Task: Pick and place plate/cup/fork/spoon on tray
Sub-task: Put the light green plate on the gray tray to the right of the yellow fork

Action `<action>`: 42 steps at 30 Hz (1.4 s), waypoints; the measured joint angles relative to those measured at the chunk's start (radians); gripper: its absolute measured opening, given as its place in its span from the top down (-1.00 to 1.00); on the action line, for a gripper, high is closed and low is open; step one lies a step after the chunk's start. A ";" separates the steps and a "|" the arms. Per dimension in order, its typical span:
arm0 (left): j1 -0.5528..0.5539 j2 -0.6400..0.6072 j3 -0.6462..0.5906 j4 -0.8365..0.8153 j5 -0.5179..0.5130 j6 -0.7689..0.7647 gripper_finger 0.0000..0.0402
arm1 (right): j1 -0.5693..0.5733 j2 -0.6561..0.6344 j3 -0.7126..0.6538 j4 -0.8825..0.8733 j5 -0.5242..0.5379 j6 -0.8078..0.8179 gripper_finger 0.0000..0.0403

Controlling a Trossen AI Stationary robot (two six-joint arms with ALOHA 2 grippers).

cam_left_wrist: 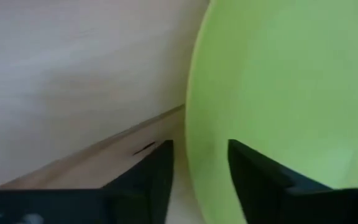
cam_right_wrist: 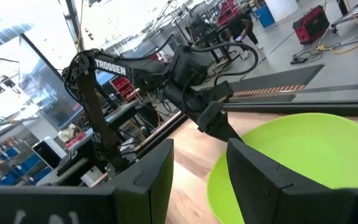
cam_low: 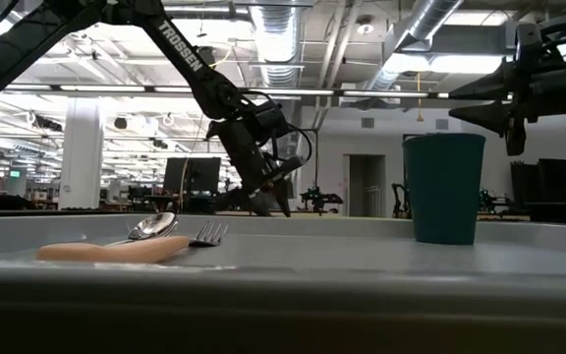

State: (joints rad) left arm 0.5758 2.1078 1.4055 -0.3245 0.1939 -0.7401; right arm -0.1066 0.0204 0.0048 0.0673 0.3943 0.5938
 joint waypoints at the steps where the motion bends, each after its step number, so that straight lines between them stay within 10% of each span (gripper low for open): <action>1: 0.000 0.000 0.000 -0.006 -0.010 0.007 0.38 | 0.000 0.000 0.000 0.000 0.000 0.000 0.13; 18: 0.015 -0.001 0.002 -0.024 -0.030 0.046 0.96 | 0.000 0.000 0.000 0.000 0.000 -0.001 0.13; 42: 0.027 -0.102 -0.002 -0.043 -0.048 0.043 0.99 | 0.000 0.000 0.000 0.000 -0.001 0.000 0.13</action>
State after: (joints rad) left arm 0.6030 2.0055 1.4033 -0.3672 0.1455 -0.6971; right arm -0.1066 0.0204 0.0048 0.0673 0.3935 0.5938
